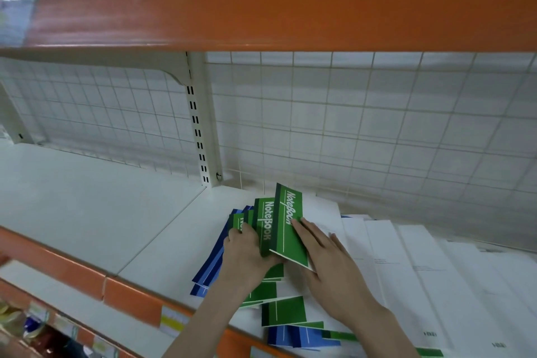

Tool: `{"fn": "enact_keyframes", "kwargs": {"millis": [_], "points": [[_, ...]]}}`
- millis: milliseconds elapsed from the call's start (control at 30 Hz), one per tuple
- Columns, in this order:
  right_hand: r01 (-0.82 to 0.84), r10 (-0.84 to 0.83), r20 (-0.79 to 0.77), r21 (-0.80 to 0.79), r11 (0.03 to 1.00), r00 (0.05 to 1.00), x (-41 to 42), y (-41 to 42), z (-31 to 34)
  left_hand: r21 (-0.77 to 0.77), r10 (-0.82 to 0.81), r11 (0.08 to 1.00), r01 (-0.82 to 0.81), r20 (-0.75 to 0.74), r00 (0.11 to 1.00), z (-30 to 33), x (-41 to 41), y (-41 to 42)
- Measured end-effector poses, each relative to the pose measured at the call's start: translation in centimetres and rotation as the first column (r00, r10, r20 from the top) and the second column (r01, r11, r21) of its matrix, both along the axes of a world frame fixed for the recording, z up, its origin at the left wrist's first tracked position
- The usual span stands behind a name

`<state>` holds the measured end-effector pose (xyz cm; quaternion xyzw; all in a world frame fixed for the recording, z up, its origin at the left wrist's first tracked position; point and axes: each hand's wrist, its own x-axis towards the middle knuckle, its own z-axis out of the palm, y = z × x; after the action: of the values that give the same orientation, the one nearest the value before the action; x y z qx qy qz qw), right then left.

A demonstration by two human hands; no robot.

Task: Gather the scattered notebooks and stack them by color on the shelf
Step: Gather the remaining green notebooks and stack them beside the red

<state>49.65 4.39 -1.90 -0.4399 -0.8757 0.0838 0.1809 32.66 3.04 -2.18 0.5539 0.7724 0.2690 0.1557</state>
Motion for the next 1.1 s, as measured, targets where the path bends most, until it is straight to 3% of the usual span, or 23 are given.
{"fn": "enact_keyframes", "kwargs": {"millis": [267,367,500,700,900,967,1000,1033,1100], "points": [[0.007,-0.007,-0.036,0.0,1.0,0.999,0.2,-0.2,0.4,0.08,0.0,0.997,0.001,-0.016,1.0,0.5,0.4,0.2],[0.005,-0.005,-0.026,0.0,1.0,1.0,0.2,-0.2,0.4,0.112,-0.049,0.993,0.04,0.074,0.996,0.5,0.9,0.2],[0.01,-0.01,-0.024,0.001,1.0,1.0,0.2,-0.1,0.5,0.032,0.016,0.999,-0.015,-0.027,1.0,0.4,0.8,-0.1],[0.019,-0.019,-0.022,-0.001,1.0,1.0,0.2,-0.1,0.4,-0.021,0.018,1.0,-0.017,0.025,1.0,0.4,0.3,0.3],[0.024,-0.024,-0.001,-0.01,1.0,1.0,0.1,-0.1,0.4,0.057,0.003,0.998,0.0,-0.042,0.999,0.9,0.0,0.6],[0.025,-0.025,0.002,-0.02,0.999,1.0,0.1,-0.1,0.4,0.124,-0.045,0.992,0.031,0.114,0.992,1.0,0.0,0.7],[0.022,-0.022,0.004,-0.028,0.999,1.0,0.1,-0.2,0.4,0.136,-0.063,0.99,0.026,0.274,0.96,1.1,0.1,0.7],[0.017,-0.016,0.006,-0.041,0.999,1.0,0.0,-0.3,0.5,0.139,-0.068,0.99,0.003,0.467,0.882,1.3,0.1,0.6],[0.009,-0.009,0.006,-0.056,0.998,1.0,-0.1,-0.5,0.6,0.129,-0.06,0.989,-0.065,0.775,0.629,1.7,0.3,0.4]]}}
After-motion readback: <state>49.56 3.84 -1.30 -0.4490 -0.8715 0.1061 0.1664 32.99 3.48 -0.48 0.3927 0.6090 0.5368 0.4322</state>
